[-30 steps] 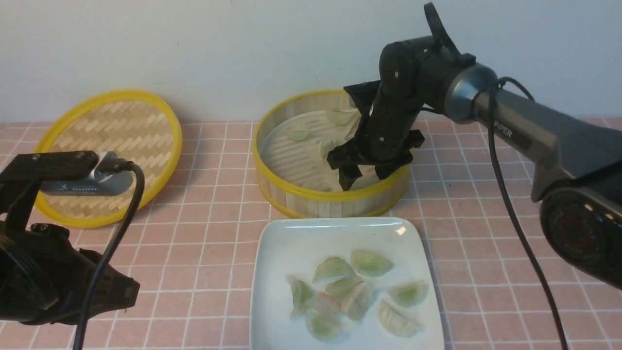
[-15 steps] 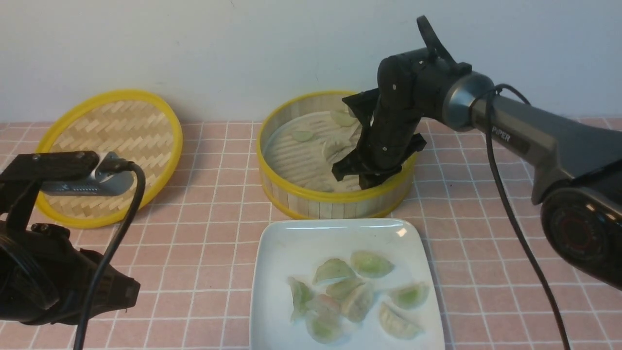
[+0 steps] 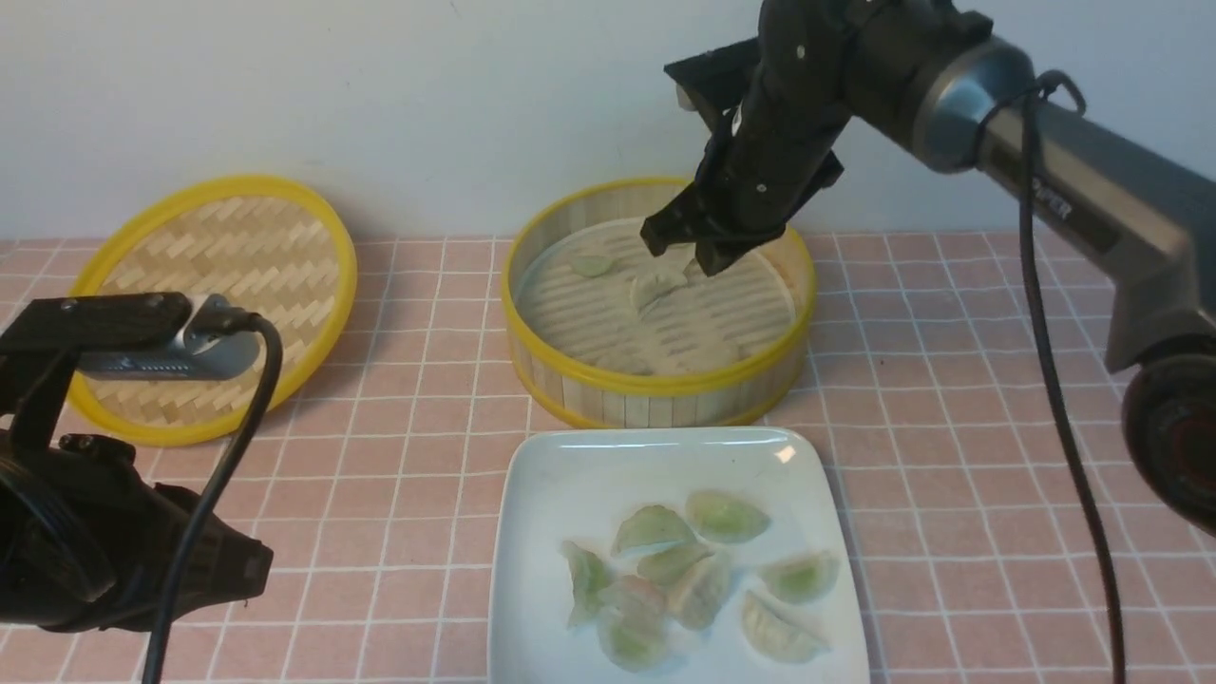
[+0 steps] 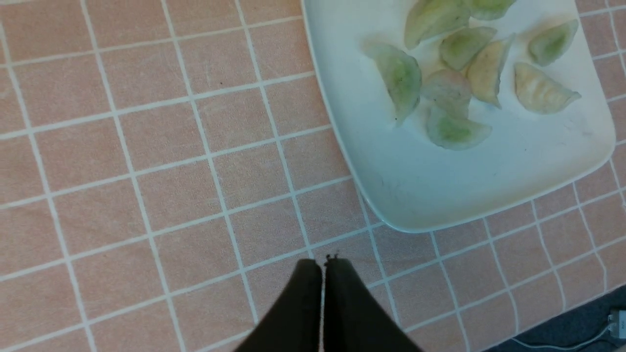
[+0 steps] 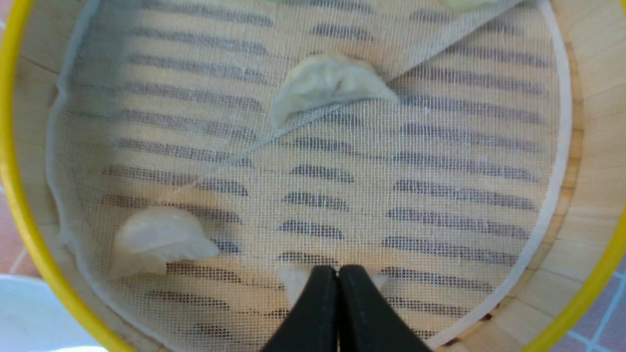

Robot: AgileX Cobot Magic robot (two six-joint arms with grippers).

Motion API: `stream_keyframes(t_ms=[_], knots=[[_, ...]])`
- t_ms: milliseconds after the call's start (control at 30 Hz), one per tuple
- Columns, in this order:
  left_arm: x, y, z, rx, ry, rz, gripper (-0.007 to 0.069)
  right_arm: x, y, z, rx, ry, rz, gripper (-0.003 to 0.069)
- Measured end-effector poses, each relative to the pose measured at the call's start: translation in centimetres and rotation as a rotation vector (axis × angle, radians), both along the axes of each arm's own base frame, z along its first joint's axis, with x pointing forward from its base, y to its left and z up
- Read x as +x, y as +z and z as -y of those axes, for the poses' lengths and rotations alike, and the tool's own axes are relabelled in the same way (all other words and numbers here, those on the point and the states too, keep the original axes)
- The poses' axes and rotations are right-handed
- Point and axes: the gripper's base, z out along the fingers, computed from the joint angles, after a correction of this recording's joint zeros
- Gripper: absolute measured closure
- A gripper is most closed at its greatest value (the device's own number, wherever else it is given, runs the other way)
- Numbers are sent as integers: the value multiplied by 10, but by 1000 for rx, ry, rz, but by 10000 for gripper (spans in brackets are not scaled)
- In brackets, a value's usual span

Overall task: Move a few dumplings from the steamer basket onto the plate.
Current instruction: Use the right arm to grab a dumpling from inside the steamer

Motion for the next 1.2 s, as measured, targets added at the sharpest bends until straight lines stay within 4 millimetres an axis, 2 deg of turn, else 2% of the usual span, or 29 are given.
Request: stream_keyframes(t_ms=[67,200,300,333,500,533,600,700,800,867,900,1000,1133,1200], knots=[[0,0,0,0,0,1,631,0,-6,-1,4,0,-21,659],[0,0,0,-1,1,1,631,-2,-19,-3,6,6,-64,579],[0,0,0,-1,-1,-2,631,-5,-33,-1,-13,8,-108,396],[0,0,0,-1,-1,-2,631,-5,-35,-1,-17,8,-115,375],[0,0,0,-1,0,0,631,-4,-52,0,-41,-3,-147,153],[0,0,0,-1,0,0,631,-4,-53,-1,-42,-4,-149,146],[0,0,0,-1,1,1,631,-2,-67,-1,-56,-12,-167,86],[0,0,0,-1,1,1,631,2,-80,-3,-54,-13,-162,76],[0,0,0,-1,0,0,631,3,-82,-5,-52,-19,-161,111],[-1,0,0,-1,-3,-6,631,5,-82,-4,-67,-10,-151,281],[-1,0,0,-1,-4,-7,631,5,-80,-3,-66,-18,-154,314],[-1,0,0,-1,-4,-8,631,6,-75,-5,-62,-17,-149,298],[-1,0,0,-1,-4,-8,631,5,-45,-5,-27,-16,-93,298],[0,0,0,-1,-3,-5,631,-2,-14,-1,-1,-16,-47,298]])
